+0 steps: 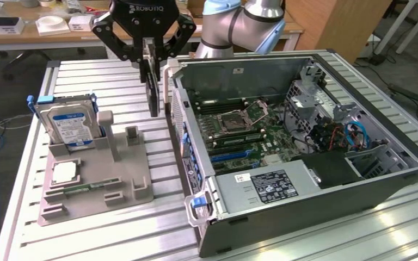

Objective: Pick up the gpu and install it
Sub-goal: 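Pick up the gpu and move the gpu toward the slot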

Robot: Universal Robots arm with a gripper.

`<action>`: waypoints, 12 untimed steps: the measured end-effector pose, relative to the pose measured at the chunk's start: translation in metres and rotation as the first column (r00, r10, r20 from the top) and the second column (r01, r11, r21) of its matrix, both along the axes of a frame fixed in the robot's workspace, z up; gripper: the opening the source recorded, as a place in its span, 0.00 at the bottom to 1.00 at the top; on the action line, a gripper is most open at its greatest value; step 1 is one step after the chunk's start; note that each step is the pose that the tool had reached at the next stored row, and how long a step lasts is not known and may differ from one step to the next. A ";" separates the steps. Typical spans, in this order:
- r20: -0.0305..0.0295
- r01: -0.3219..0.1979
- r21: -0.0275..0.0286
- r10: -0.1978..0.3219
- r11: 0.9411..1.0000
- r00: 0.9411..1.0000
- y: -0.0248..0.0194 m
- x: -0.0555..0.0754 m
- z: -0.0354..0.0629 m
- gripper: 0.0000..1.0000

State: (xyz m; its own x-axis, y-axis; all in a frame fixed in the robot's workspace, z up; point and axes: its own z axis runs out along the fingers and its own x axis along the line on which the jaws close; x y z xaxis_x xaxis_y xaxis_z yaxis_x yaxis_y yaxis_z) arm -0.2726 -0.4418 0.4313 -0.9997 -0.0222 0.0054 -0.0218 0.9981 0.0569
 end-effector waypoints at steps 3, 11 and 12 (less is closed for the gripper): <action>0.000 0.000 0.000 0.000 1.000 1.000 0.0000 0.003 0.0000 0.26; 0.000 -0.001 0.000 0.001 1.000 1.000 0.0000 0.012 -0.0001 0.26; 0.000 -0.001 0.000 0.001 1.000 1.000 0.0000 0.013 0.0000 0.26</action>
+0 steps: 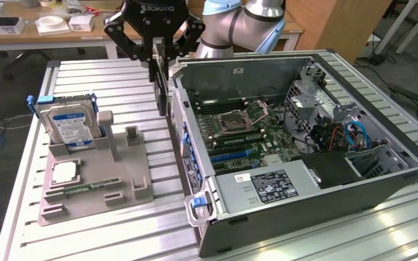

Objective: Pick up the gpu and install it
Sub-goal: 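Pick up the gpu and move the gpu toward the slot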

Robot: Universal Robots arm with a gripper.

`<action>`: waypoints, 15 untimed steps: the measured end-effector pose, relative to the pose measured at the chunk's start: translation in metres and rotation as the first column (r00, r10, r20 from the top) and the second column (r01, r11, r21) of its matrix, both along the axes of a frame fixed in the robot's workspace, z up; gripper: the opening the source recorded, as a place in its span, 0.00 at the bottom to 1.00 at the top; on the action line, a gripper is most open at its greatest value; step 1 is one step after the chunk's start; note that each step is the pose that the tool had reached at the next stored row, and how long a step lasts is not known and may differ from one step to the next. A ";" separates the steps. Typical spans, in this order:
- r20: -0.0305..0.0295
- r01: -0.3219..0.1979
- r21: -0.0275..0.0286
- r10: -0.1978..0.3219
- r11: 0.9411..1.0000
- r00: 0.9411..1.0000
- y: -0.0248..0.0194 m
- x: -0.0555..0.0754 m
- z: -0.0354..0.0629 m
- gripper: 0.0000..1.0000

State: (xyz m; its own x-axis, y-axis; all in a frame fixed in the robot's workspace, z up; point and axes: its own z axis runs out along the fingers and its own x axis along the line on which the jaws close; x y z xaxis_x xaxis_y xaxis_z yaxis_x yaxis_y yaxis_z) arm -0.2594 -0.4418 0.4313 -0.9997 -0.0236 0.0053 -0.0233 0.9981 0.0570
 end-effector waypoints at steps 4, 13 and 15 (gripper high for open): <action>0.000 -0.001 0.000 0.001 1.000 1.000 0.0000 0.005 0.0000 0.26; 0.000 -0.003 0.000 0.003 1.000 1.000 0.0000 0.016 0.0000 0.26; 0.000 -0.004 0.000 0.004 1.000 1.000 0.0000 0.019 0.0000 0.26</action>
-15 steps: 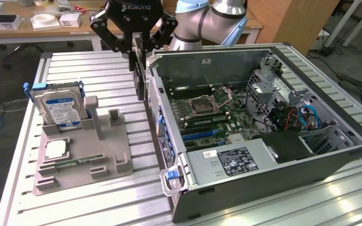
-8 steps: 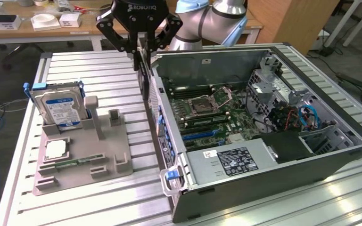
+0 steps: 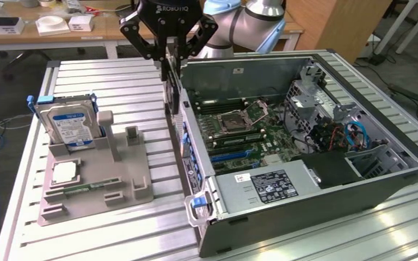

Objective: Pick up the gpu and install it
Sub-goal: 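Pick up the gpu and move the gpu toward the slot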

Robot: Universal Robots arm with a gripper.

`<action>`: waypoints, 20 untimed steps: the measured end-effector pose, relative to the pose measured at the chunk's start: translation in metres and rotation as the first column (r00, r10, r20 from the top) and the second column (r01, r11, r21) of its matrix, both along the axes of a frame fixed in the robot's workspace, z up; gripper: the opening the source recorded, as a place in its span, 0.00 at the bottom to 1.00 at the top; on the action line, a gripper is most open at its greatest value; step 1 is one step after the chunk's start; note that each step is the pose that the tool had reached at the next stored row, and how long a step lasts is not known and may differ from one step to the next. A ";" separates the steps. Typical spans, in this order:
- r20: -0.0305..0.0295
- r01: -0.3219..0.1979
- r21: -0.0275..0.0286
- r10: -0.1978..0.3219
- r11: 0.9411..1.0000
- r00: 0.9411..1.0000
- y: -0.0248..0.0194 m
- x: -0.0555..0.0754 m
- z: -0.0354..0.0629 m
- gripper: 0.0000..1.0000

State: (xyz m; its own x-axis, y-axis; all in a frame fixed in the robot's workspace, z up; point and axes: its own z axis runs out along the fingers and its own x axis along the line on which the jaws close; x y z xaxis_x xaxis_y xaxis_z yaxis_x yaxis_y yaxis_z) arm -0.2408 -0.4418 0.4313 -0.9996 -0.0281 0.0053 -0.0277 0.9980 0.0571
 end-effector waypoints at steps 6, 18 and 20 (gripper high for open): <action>0.000 -0.004 0.000 0.004 1.000 1.000 0.0000 0.009 -0.0001 0.26; 0.000 -0.014 0.001 0.014 1.000 1.000 0.0000 0.029 -0.0001 0.26; 0.000 -0.015 0.001 0.015 1.000 1.000 0.0000 0.032 -0.0002 0.26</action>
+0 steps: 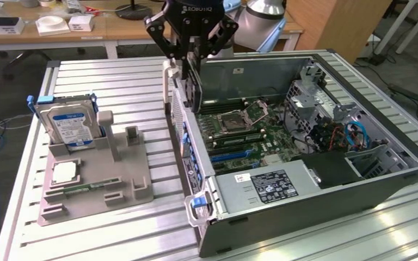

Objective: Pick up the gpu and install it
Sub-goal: 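Pick up the gpu and move the gpu toward the slot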

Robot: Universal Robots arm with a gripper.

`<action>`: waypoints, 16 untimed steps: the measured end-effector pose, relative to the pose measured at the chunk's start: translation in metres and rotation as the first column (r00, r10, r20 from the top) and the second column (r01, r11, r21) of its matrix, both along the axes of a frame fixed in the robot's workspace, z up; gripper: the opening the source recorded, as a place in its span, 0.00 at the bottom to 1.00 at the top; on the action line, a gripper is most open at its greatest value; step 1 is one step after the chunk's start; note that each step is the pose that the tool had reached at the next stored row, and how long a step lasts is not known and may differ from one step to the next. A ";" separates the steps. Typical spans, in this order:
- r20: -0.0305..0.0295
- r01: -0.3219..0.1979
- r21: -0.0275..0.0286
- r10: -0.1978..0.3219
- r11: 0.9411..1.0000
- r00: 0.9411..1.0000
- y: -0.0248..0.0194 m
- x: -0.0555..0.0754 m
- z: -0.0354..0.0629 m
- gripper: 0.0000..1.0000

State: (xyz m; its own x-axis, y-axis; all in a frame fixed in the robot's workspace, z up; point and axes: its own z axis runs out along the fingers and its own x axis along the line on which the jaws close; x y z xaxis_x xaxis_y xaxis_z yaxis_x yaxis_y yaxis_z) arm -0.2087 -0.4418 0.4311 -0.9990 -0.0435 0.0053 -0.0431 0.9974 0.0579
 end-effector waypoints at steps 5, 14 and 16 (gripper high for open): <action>0.000 -0.004 0.000 0.004 1.000 1.000 0.0000 0.008 -0.0001 0.26; 0.000 -0.010 0.000 0.010 1.000 1.000 0.0000 0.023 -0.0001 0.26; 0.000 -0.011 0.000 0.011 1.000 1.000 0.0000 0.025 -0.0001 0.26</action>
State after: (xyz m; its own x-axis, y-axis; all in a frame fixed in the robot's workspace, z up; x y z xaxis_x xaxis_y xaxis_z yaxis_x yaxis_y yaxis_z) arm -0.1834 -0.4417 0.4310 -0.9985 -0.0542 0.0052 -0.0538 0.9969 0.0581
